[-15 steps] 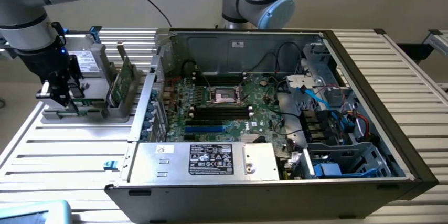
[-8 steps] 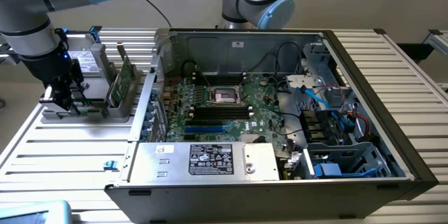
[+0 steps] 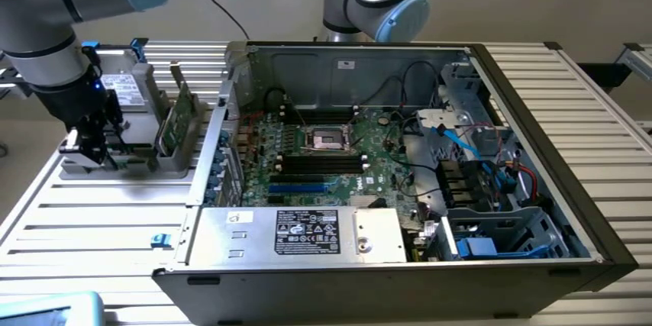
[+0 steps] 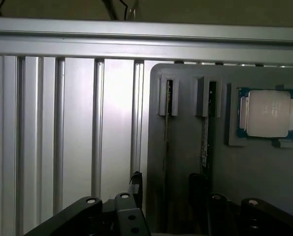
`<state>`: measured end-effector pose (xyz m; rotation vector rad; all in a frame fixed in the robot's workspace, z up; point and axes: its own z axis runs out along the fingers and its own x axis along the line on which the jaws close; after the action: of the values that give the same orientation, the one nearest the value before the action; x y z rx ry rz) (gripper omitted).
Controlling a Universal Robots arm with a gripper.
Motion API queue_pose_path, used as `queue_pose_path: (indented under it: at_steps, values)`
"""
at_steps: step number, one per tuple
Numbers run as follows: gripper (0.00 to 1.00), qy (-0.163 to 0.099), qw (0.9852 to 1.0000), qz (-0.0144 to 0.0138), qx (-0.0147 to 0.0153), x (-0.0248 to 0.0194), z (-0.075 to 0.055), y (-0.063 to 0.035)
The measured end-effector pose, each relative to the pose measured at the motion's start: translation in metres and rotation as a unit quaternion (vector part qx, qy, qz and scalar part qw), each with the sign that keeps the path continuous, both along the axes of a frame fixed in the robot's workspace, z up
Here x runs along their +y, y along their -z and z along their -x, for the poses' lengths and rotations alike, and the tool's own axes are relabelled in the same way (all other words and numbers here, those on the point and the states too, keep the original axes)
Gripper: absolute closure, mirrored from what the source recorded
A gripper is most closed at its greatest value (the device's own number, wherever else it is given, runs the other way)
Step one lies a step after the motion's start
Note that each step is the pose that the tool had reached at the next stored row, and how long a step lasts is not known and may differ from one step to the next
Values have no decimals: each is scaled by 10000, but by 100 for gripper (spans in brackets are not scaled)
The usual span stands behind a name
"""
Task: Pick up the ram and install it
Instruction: 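Pick up the ram and move it above insertion slot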
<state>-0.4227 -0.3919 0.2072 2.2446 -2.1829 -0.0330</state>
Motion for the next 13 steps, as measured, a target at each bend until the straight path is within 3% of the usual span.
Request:
queue_pose_path:
  at_steps: [13]
  values:
    - [49,4,10000,-8,1,-3,2,65]
